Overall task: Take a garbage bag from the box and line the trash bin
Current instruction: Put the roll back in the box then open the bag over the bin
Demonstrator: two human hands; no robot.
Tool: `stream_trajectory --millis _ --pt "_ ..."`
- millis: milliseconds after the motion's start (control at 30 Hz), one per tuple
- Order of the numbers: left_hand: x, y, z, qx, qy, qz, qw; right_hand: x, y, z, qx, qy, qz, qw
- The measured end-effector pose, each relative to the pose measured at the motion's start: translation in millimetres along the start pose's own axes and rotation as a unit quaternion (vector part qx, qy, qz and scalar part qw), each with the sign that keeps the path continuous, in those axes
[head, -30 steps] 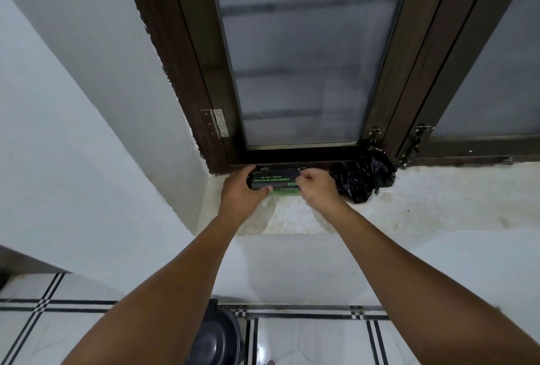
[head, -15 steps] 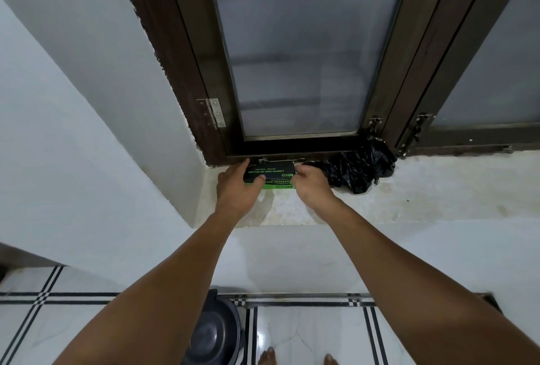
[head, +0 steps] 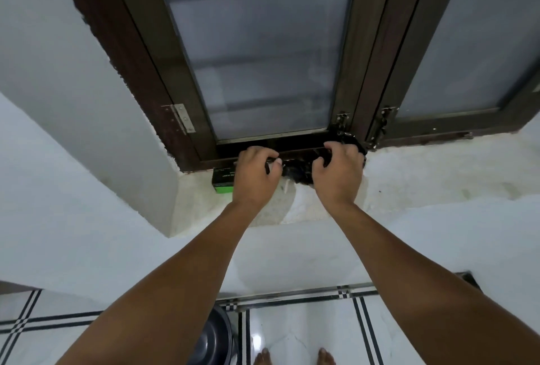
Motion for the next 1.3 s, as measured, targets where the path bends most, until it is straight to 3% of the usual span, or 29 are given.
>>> stream_trajectory --millis 133,333,467,567,667,867,1100,1300 --pt "-1 38 -37 0.011 -0.089 -0.014 0.996 -10 28 14 0.078 0.025 -0.033 0.996" --pt "0 59 -64 -0.023 -0.136 -0.003 0.99 -30 67 -3 0.163 -0.14 -0.114 0.97" --pt "3 61 -75 -0.02 -0.142 0.018 0.989 -32 69 -7 0.049 -0.128 -0.072 0.988" --pt "7 61 -77 0.089 -0.135 0.081 0.984 -23 61 -2 -0.078 -0.099 -0.019 0.992" --pt "12 63 -75 0.193 -0.134 0.163 0.958 -11 55 4 -0.131 -0.095 -0.012 0.987" --pt "29 61 -59 0.305 -0.147 0.243 0.909 16 39 31 -0.192 -0.081 -0.025 0.978" --pt "72 52 -10 0.371 -0.179 0.261 0.873 72 -4 53 -0.211 -0.105 -0.03 0.971" --pt "125 23 34 0.371 -0.185 0.252 0.875 142 -51 56 -0.298 -0.123 -0.067 0.944"
Point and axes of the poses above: each hand's wrist, its own x-axis away from the middle knuckle, its own z-axis out of the back of the hand, y = z × x, the point moved 7 cm from there along -x, towards the middle knuckle, and after that the axes turned 7 degrees about z, right-handed, at the moved point
